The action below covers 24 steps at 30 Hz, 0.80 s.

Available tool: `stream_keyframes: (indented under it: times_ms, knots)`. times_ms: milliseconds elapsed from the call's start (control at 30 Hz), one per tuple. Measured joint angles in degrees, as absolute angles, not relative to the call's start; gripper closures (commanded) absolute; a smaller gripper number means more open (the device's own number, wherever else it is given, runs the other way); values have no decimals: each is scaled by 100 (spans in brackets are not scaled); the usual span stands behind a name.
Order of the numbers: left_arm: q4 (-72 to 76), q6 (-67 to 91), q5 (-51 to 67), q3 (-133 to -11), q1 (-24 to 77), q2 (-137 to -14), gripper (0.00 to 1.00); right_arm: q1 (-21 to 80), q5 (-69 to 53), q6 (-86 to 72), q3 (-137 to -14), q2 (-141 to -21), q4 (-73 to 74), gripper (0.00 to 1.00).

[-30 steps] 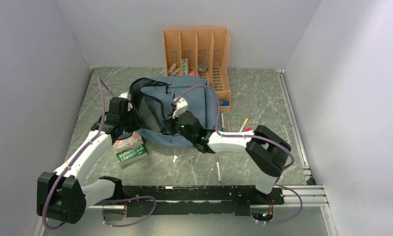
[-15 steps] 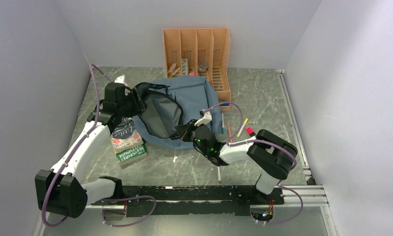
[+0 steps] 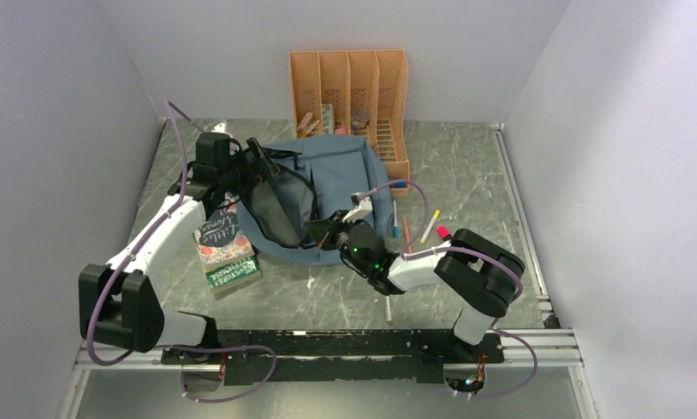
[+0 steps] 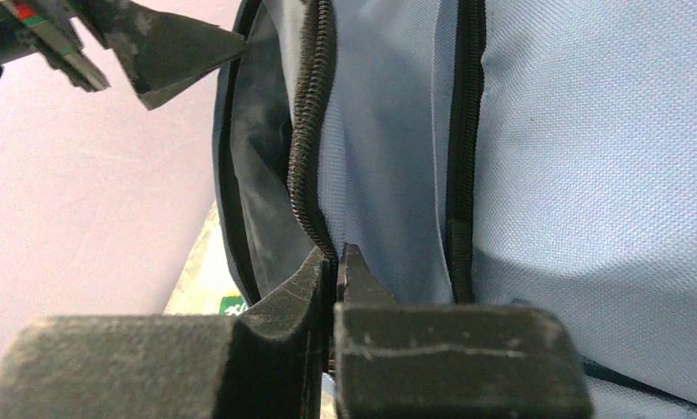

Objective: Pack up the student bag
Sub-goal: Unzip the student bag at the center of the board.

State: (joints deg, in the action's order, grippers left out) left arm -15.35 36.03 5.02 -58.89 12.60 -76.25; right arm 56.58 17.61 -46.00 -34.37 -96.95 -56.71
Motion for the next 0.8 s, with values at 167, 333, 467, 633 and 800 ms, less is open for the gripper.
stream_keyframes:
  times_ms: [167, 333, 467, 633, 800]
  knots:
    - [-1404, 3946, 513, -5944, 1260, -7913, 3, 5658, 1597, -4447, -3437, -9810, -5802, 100]
    - [-1219, 4237, 558, -6128, 1271, -8154, 3, 5658, 1426, -4261, -3439, -9887, -5902, 100]
    - [-1164, 4423, 572, -6213, 1286, -8195, 3, 5658, 1315, -4130, -3446, -9937, -5927, 100]
    - [-1111, 4550, 626, -6222, 1295, -8230, 32, 5658, 1205, -3957, -3496, -9953, -5927, 97]
    - [-1046, 4506, 775, -6222, 1297, -8412, 72, 5658, 1048, -3605, -3575, -9953, -5900, 78]
